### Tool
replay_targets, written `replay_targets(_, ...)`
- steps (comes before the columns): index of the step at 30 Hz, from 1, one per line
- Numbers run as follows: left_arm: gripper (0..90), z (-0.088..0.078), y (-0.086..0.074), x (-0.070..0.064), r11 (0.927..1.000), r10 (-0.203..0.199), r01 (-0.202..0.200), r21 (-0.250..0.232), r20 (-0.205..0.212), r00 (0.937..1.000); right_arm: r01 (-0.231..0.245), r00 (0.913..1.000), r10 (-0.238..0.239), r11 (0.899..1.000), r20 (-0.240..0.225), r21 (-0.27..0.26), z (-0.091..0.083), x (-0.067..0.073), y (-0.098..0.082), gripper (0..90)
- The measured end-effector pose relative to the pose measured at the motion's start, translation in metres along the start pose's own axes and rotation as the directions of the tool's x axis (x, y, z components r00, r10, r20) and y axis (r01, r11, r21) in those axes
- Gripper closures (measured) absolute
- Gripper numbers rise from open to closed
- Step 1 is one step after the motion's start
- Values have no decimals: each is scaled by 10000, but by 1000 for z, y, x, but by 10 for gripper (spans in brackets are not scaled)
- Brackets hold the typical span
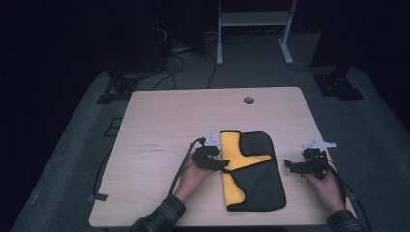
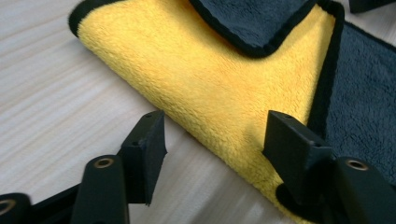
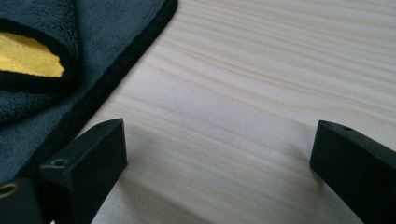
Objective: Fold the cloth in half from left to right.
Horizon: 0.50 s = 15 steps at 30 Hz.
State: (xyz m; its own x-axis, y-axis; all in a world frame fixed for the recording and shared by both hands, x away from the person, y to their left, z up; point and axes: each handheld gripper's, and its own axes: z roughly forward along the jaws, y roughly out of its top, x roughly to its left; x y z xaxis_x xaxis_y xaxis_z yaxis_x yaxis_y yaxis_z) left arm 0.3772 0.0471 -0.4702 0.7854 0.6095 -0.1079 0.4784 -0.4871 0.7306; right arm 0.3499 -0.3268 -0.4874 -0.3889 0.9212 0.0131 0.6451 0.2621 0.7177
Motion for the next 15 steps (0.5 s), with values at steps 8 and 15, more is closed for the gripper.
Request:
replay_targets(8, 475, 3, -5, -9, 10000, 10, -10, 16, -166, 9999, 4, 10000, -4, 10000, 1, -1, 0, 0, 0, 29)
replay_targets(15, 778, 2, -6, -15, 9997, -61, 52, 234, 372, 9993, -6, 10000, 6, 10000, -3, -4, 0, 0, 0, 29)
